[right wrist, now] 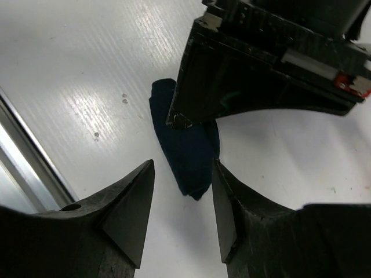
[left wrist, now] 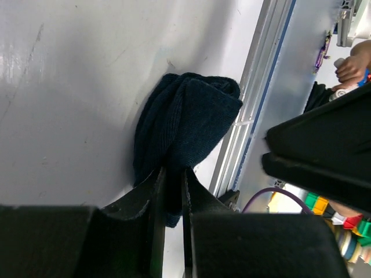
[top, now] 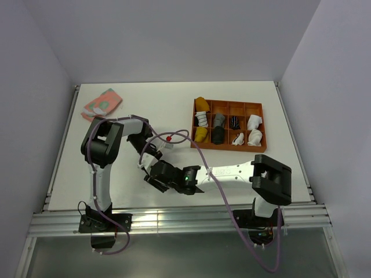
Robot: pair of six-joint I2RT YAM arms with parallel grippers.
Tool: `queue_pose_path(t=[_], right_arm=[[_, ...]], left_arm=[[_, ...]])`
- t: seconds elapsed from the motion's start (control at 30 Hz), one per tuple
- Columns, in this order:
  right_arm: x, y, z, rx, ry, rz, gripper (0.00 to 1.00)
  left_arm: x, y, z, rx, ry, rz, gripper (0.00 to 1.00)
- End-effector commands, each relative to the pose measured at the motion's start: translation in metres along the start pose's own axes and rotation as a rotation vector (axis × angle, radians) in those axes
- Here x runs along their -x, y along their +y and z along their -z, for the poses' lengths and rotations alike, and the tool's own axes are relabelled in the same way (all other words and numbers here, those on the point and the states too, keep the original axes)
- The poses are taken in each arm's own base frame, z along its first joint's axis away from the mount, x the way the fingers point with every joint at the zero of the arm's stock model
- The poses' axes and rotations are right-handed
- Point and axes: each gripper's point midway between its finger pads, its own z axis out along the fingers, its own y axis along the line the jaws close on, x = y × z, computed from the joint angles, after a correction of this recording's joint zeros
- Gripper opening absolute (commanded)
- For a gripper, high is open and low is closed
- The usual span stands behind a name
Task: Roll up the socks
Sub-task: Roll the sock at the center of the board.
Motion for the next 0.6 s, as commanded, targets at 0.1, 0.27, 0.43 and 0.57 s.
queue_pose_path(t=[0.1,0.27,0.43,0.57], right_arm=[[0.006,0.010,-0.015,0.024,0.005,0.109,0.52],[-0.001,0.009,-0.024,0.012,0.039,0.148,0.53],[-0.010,0.013,-0.034,0.014,0.079,0.177,0.53],[-0.018,0.018,-0.040,0.024,0.108,0.192,0.53]], left_arm=[[-0.004,0.007,0.000,0.007,0.052,-0.008,0.00],[-0.006,0.006,-0.001,-0.014,0.066,0.006,0.00],[-0.006,0.006,0.000,-0.022,0.074,0.007,0.00],[-0.006,0.006,0.000,-0.030,0.086,0.019,0.00]])
